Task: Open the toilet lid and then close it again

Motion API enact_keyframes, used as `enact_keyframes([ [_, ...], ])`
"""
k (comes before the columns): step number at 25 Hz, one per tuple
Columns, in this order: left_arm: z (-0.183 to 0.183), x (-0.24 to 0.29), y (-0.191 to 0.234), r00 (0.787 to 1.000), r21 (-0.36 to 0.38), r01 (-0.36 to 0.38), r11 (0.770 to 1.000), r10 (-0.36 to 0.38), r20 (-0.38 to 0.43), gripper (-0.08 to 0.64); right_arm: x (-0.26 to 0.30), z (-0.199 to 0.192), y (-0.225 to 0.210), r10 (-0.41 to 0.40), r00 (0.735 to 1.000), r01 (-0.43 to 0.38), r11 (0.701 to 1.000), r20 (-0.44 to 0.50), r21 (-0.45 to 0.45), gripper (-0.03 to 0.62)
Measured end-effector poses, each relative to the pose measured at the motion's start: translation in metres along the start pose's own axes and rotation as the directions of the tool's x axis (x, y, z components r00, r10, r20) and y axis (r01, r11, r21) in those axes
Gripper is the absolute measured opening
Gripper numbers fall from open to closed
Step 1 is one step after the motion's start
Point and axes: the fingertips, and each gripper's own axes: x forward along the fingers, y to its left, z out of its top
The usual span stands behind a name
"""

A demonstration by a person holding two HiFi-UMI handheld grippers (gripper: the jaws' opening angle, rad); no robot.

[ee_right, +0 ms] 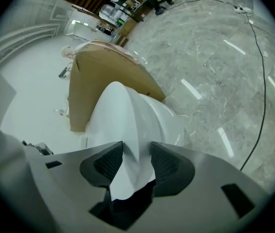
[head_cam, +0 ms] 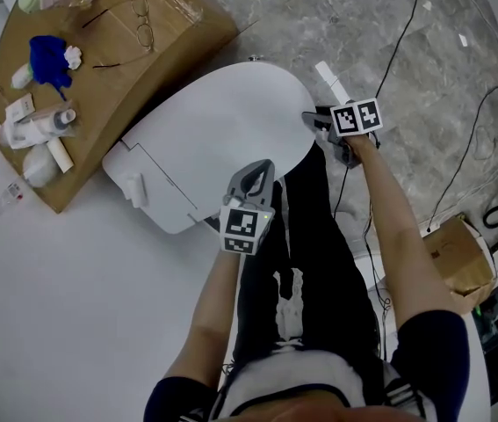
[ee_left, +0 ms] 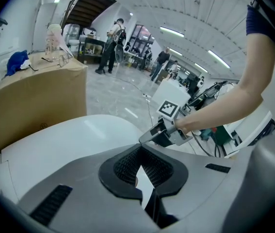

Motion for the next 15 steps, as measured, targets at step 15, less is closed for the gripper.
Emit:
enact_keyframes([
  [15, 0.012, -0.035, -0.010, 0.999, 0.009, -0.002, 1.000, 0.001, 0.043, 0.006, -0.067, -0.001, 0.081, 0.046, 0.995, -0.037, 0.995, 0.092, -0.097, 0.136],
])
